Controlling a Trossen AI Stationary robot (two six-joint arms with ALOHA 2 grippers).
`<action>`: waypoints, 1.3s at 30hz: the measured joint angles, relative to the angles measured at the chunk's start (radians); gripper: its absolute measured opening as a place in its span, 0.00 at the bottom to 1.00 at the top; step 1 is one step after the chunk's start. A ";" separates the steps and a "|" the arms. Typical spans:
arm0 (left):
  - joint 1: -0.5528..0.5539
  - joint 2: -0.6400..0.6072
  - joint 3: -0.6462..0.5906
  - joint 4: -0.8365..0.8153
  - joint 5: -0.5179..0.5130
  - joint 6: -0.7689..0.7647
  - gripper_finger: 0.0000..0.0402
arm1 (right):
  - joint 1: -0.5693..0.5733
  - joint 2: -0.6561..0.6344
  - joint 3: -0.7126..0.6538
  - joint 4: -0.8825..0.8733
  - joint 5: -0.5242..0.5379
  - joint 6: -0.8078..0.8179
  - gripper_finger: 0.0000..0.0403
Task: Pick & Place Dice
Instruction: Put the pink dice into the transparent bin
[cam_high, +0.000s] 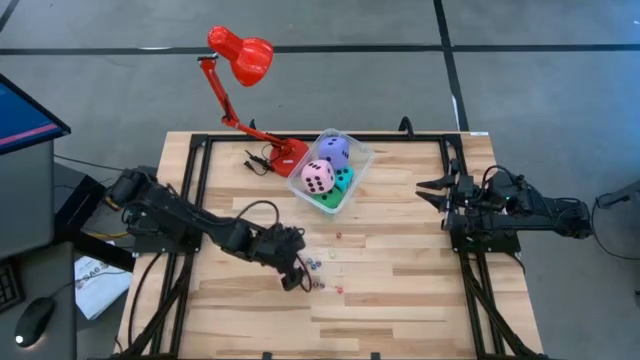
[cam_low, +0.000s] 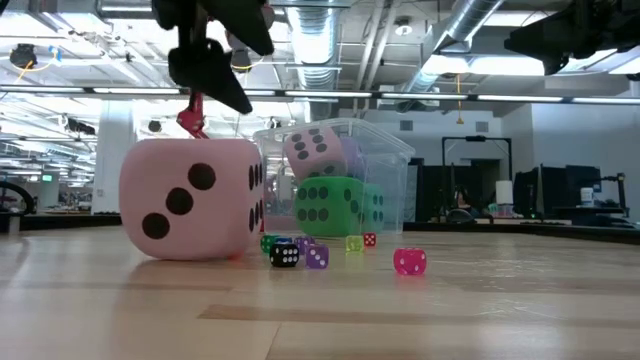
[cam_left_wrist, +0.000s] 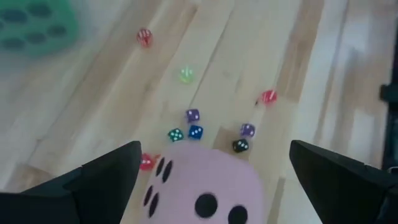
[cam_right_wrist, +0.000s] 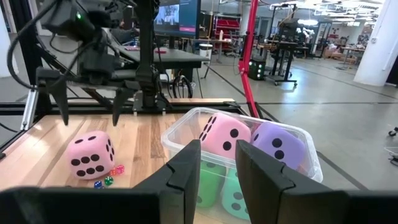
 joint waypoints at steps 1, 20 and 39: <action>-0.005 -0.003 0.000 -0.005 -0.008 0.000 1.00 | 0.000 0.000 0.000 0.000 0.000 0.000 0.24; -0.104 0.115 0.000 -0.099 -0.024 -0.007 1.00 | 0.000 0.000 0.000 0.001 0.000 0.000 0.24; -0.092 0.122 0.001 -0.121 -0.027 0.016 1.00 | 0.000 0.000 0.000 0.001 0.000 0.000 0.24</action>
